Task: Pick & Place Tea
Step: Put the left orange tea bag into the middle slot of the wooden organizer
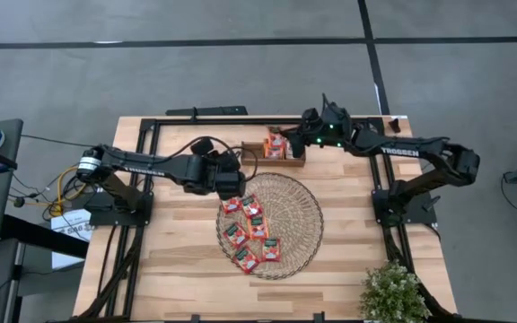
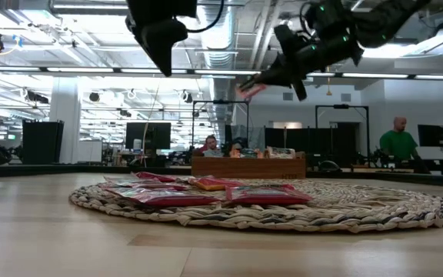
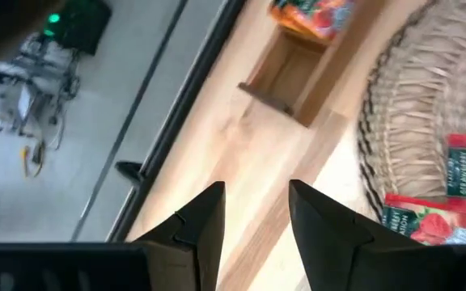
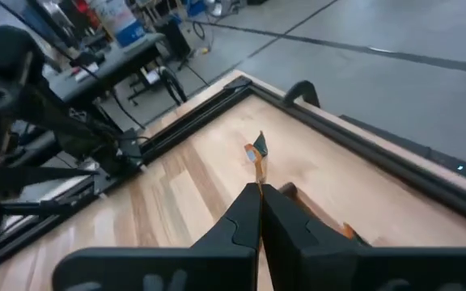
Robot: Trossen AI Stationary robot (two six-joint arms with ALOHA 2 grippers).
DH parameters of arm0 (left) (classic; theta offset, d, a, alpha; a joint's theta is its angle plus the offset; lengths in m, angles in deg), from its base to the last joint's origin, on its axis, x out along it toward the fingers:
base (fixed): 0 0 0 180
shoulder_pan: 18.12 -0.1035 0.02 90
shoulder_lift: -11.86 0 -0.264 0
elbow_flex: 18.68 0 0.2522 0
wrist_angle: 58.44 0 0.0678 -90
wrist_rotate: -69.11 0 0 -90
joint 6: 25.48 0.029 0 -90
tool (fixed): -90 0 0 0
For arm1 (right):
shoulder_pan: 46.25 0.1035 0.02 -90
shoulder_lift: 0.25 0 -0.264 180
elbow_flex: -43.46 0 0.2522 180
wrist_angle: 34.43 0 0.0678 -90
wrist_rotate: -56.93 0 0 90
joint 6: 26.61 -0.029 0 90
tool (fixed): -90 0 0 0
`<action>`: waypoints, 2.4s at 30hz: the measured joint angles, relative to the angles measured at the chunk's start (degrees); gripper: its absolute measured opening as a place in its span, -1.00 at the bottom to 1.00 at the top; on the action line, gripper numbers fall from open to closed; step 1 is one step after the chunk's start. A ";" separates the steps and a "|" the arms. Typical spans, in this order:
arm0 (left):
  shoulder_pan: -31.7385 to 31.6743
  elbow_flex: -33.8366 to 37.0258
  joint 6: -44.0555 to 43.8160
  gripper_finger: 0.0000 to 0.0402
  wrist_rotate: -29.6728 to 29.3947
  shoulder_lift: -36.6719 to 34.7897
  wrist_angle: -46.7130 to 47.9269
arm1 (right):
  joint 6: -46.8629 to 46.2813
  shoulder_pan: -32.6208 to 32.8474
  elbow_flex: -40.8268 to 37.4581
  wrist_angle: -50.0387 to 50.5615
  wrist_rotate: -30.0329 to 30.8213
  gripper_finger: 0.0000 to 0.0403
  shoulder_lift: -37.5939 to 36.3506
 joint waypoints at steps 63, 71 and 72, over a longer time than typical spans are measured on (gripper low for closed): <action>-4.54 48.22 -12.67 -0.35 13.36 -37.99 -42.99 | 13.58 -4.49 -6.46 -24.31 -3.10 -1.00 20.79; -4.54 48.22 -13.31 -0.35 13.97 -37.99 -43.00 | 16.96 -1.08 -6.46 -24.44 5.86 -1.00 20.79; -4.54 48.22 -13.40 -0.35 14.22 -37.99 -42.98 | 17.60 -0.86 -6.46 -24.44 6.60 -1.00 20.79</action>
